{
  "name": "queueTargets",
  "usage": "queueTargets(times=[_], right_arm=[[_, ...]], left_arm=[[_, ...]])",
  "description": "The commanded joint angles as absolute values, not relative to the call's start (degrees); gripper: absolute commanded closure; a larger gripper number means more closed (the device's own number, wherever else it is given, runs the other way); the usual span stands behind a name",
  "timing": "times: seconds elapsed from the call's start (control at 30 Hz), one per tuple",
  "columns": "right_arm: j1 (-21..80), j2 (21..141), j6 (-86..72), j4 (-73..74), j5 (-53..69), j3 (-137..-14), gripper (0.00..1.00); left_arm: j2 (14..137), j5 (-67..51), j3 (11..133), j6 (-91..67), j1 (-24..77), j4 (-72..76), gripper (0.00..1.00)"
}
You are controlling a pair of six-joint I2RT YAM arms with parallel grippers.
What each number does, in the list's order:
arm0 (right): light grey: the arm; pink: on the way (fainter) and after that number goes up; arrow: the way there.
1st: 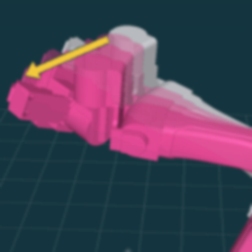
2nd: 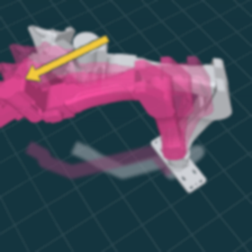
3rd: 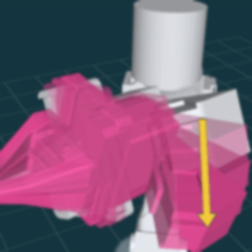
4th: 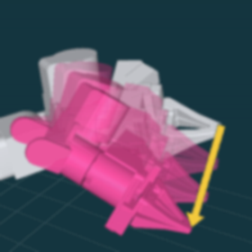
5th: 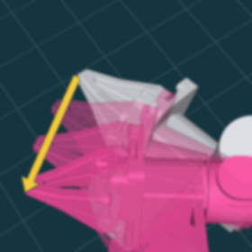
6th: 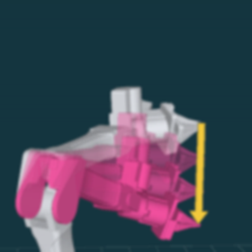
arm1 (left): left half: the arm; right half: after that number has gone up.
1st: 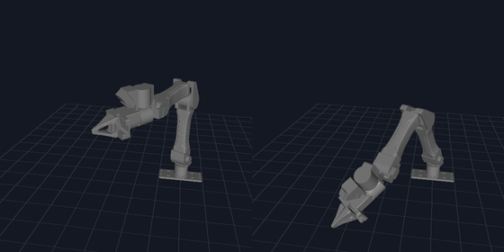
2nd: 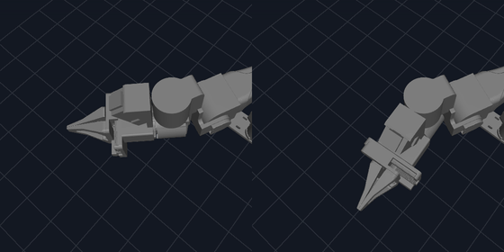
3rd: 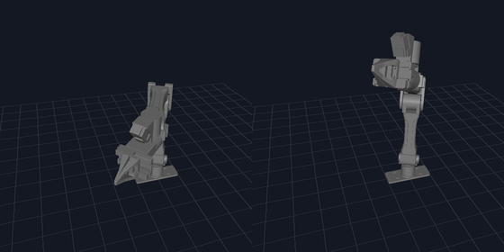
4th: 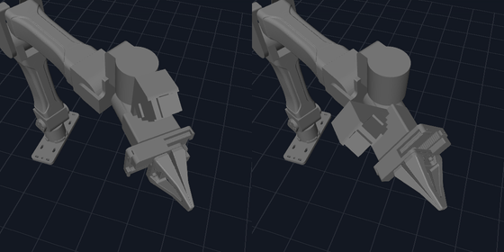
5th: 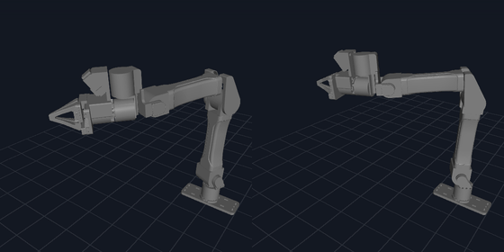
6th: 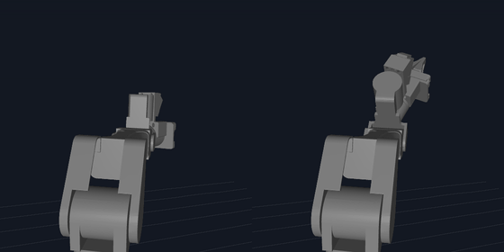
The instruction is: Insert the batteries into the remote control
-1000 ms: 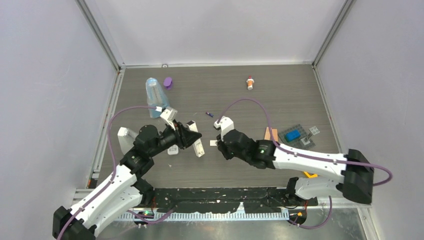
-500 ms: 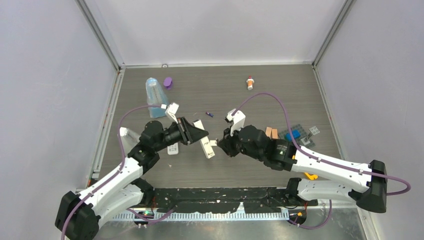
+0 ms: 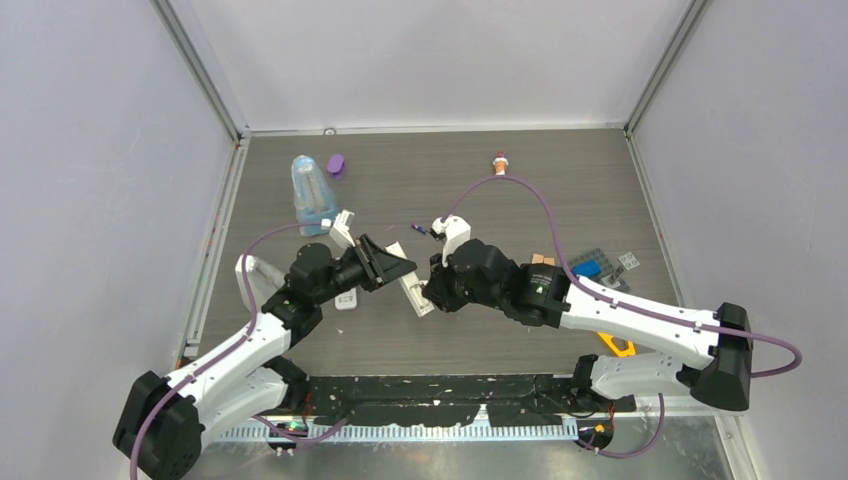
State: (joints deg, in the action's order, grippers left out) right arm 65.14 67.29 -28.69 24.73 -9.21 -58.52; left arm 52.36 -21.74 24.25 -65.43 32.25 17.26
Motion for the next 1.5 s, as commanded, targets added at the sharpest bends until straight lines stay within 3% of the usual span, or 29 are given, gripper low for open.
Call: queueTargets(times=[0.0,0.83,1.17,1.47], right_arm=[[65.3,68.5,-29.2,26.5,-9.0,-61.9,0.87],[65.7,74.4,-27.3,30.0,-10.5,-65.5,0.82],[65.6,74.3,-28.1,31.3,-11.9,-67.7,0.69],[65.6,72.4,-29.6,31.5,-12.8,-68.6,0.68]], left_arm=[[51.8,-20.9,23.9,-67.2,31.8,21.9,1.0],[52.0,-22.2,23.6,-68.6,31.6,23.6,1.0],[52.8,-22.2,22.2,-71.5,31.0,25.7,1.0],[55.4,-22.4,18.5,-76.5,30.3,33.2,1.0]])
